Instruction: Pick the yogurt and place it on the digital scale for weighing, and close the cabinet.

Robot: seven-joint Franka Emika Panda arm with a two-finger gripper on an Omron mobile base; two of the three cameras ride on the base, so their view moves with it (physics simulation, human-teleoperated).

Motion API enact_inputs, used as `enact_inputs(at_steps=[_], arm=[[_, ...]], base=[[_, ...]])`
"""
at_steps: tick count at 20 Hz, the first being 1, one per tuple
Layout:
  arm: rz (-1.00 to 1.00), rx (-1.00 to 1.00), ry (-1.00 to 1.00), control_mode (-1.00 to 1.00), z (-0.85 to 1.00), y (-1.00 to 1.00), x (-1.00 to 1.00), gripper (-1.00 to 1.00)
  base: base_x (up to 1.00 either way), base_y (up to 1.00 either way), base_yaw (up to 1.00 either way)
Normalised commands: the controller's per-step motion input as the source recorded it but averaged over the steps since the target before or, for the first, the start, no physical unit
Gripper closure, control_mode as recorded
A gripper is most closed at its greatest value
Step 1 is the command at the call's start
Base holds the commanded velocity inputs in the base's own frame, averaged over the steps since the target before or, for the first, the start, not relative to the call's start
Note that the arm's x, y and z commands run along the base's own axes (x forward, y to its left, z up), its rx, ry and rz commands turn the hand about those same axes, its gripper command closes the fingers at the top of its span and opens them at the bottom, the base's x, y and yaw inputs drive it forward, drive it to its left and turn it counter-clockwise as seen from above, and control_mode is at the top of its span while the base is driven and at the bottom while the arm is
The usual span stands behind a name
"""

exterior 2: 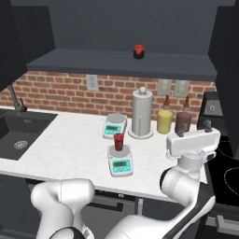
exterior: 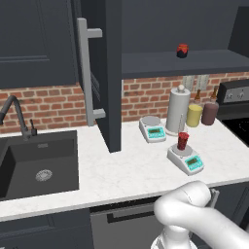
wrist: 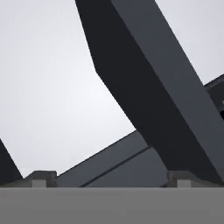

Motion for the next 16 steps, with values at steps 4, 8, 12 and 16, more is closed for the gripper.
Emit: enact_inputs(at_steps=[4, 8, 12, 16], arm=[[-0.04, 0.08, 0.24, -1.0, 0.05, -0.45, -0.09, -1.0], [-0.03, 0.03, 0.33, -1.0, 0.01, -0.34, 0.09, -1.0], [0.0, 0.0, 0.28, -1.0, -0.08, -0.25, 0.2, -1.0], [0.0, 0.0, 0.09, -1.0, -0.13, -0.31, 0.26, -1.0]], base=[[0.0, 0.0, 0.0], [0.0, 0.0, 0.0], [0.0, 0.0, 0.0], [0.0, 0.0, 0.0]])
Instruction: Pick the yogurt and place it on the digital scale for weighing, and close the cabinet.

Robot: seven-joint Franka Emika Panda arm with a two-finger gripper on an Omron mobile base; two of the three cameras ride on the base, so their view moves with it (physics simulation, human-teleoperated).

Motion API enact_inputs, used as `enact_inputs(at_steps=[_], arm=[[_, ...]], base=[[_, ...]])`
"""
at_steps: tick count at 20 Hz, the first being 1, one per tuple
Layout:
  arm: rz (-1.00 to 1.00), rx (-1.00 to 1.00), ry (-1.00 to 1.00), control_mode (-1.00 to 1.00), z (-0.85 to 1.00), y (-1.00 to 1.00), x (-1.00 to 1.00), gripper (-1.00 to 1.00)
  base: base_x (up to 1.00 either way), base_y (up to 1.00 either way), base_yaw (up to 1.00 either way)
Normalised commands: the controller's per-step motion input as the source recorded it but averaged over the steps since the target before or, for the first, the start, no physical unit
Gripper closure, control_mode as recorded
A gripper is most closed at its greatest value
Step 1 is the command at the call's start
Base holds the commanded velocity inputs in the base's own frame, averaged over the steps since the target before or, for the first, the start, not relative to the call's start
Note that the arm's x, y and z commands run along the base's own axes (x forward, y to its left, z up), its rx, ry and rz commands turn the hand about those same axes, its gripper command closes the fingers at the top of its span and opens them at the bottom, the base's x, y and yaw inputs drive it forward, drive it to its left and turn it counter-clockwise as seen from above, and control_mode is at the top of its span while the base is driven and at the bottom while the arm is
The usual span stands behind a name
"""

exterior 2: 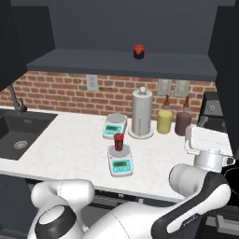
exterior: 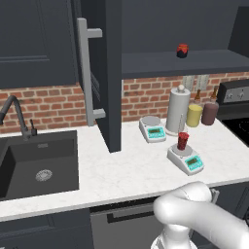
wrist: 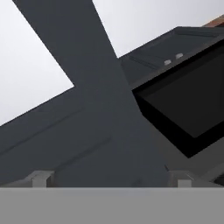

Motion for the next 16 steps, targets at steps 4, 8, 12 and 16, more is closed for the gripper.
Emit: enact_inputs(at_steps=[4, 8, 12, 16], arm=[[0.0, 0.01, -0.03, -1.0, -0.49, -0.34, 0.32, -1.0], [0.0, 0.06, -0.22, -1.0, -0.59, -0.28, 0.33, -1.0], [0.0, 0.1, -0.16, -1.0, -0.12, -0.37, 0.33, -1.0], [0.0, 0.1, 0.0, -1.0, 0.19, -0.45, 0.07, -1.0]], base=[[0.0, 0.0, 0.0], [0.0, 0.0, 0.0], [0.0, 0.0, 0.0], [0.0, 0.0, 0.0]])
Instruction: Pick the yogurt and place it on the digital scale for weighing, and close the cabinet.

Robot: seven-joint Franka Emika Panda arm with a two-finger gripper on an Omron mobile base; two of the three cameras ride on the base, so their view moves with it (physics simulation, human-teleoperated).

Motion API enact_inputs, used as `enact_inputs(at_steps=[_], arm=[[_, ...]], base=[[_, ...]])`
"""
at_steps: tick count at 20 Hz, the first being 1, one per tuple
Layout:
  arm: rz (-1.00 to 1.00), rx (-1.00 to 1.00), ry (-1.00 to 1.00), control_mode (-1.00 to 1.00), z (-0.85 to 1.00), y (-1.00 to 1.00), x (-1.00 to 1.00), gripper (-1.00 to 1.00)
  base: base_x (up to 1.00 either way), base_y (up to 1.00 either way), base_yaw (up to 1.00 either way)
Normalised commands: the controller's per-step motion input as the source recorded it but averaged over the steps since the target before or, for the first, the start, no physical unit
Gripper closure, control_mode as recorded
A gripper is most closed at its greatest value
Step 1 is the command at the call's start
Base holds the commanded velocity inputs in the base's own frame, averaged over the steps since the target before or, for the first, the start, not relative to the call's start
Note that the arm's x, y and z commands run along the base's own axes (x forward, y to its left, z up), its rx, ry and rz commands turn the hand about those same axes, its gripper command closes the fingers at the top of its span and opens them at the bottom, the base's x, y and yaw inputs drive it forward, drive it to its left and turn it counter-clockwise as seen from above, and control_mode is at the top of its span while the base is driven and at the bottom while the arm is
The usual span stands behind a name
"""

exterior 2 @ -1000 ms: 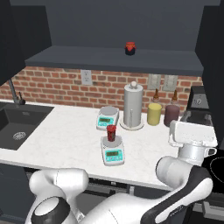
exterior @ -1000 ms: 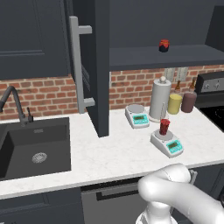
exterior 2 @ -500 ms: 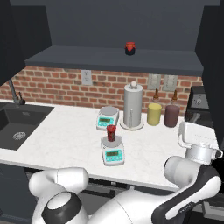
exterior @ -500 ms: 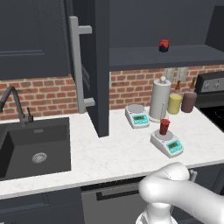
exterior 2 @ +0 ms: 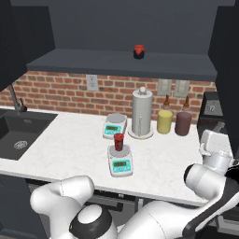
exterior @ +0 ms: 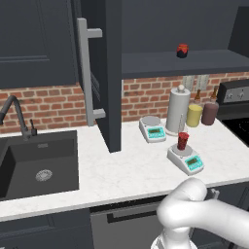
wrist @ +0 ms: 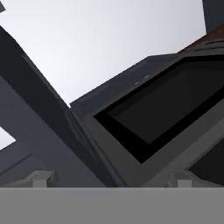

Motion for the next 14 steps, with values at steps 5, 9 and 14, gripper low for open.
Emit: enact_inputs(at_steps=[5, 9, 14], arm=[[0.0, 0.08, 0.1, -1.0, 0.03, -0.48, 0.0, -1.0], [0.0, 0.06, 0.18, -1.0, 0.0, -0.47, 0.0, -1.0], [0.0, 0.0, 0.23, -1.0, 0.01, -0.23, 0.0, -1.0]], base=[[0.0, 0.0, 0.0], [0.0, 0.0, 0.0], [0.0, 0.0, 0.0]])
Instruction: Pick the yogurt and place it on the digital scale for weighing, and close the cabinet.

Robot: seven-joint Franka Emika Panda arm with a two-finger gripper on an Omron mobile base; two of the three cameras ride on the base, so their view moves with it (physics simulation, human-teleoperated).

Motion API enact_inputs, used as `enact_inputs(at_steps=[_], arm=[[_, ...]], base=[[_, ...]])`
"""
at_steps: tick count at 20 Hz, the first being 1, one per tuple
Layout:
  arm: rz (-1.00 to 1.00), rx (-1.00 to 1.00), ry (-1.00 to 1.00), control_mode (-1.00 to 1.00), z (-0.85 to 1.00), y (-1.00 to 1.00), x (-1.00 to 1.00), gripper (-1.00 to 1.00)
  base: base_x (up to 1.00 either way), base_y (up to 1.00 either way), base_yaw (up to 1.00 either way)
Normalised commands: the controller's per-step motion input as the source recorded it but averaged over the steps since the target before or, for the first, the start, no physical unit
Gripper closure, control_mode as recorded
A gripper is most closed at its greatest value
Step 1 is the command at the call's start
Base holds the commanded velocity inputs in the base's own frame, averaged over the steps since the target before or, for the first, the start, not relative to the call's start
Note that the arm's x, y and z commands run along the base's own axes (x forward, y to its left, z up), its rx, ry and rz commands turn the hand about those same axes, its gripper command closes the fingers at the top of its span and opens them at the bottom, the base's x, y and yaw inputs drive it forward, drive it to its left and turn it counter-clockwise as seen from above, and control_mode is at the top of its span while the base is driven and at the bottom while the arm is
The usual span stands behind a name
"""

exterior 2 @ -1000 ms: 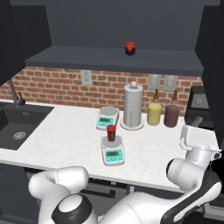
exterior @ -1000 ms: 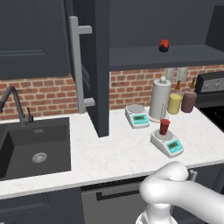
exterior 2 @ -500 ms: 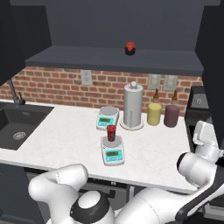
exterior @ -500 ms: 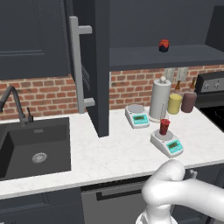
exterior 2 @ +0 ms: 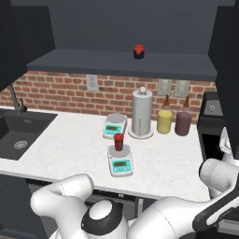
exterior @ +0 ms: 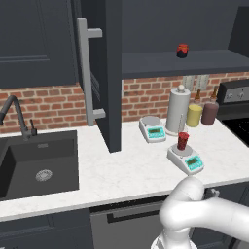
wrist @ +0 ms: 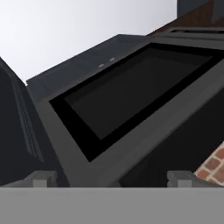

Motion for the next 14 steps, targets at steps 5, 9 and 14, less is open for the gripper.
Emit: enact_inputs(at_steps=[5, 9, 14], arm=[[0.0, 0.0, 0.15, -1.0, 0.0, -0.28, 0.0, -1.0], [0.0, 0.0, 0.03, -1.0, 0.09, -0.15, -0.07, -1.0], [0.0, -0.04, -0.01, -1.0, 0.39, 0.1, -0.06, -1.0]], base=[[0.0, 0.0, 0.0], [0.0, 0.0, 0.0], [0.0, 0.0, 0.0]])
